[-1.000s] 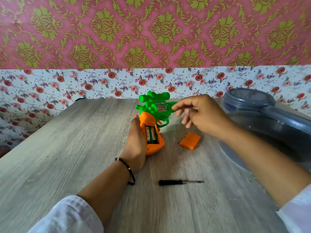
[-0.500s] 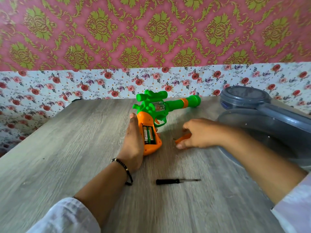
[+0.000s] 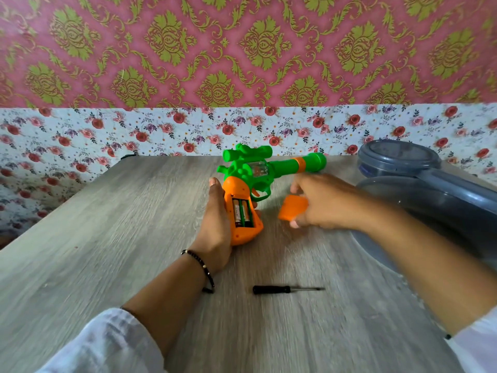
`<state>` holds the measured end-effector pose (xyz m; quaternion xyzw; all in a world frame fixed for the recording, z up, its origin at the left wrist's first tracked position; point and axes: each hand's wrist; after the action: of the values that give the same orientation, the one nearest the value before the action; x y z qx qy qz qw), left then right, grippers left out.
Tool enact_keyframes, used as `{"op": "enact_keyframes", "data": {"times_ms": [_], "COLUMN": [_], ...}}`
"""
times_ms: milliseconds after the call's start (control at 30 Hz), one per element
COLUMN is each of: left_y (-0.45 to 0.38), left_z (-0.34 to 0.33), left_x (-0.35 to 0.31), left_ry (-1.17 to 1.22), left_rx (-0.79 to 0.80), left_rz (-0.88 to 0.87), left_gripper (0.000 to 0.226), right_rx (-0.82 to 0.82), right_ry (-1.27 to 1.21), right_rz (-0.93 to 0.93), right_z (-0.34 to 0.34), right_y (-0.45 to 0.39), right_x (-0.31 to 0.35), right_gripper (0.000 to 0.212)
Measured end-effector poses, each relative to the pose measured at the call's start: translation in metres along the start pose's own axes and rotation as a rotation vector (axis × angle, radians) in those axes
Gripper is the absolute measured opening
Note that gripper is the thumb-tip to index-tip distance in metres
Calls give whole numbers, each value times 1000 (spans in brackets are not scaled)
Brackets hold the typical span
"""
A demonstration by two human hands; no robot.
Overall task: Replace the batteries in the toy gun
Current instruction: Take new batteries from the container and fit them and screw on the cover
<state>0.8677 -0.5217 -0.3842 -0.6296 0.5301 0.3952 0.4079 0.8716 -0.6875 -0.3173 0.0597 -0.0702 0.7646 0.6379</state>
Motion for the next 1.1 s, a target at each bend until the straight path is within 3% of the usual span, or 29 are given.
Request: {"op": "enact_keyframes", "data": {"times_ms": [133, 300, 667, 867, 1100], "left_y": [-1, 1, 6, 4, -2], "left_z": [1, 3, 3, 4, 9], "left_x": [1, 2, -7, -8, -4], "left_ry": [13, 80, 84, 123, 183], "left_rx": [50, 126, 143, 129, 151], "left_rz": [-22, -37, 13, 38, 37], "left_gripper": [61, 58, 61, 62, 42], "right_rx": [-157, -298, -341, -352, -310], "right_ry": [-310, -327, -383, -324, -389], "right_rz": [269, 463, 487, 496, 473], "right_z": [-11, -32, -38, -43, -41], "right_y": [5, 6, 1, 1, -1], "right_x": [21, 37, 29, 27, 21], "right_gripper": [49, 37, 16, 26, 35]}}
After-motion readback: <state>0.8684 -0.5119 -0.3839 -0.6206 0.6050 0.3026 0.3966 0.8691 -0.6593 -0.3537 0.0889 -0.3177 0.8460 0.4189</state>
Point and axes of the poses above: each hand's wrist, its own y-axis away from the middle knuckle, its own z-axis out of the back of the hand, x = y × z, and after that the axes turned 7 degrees about -z, right-handed
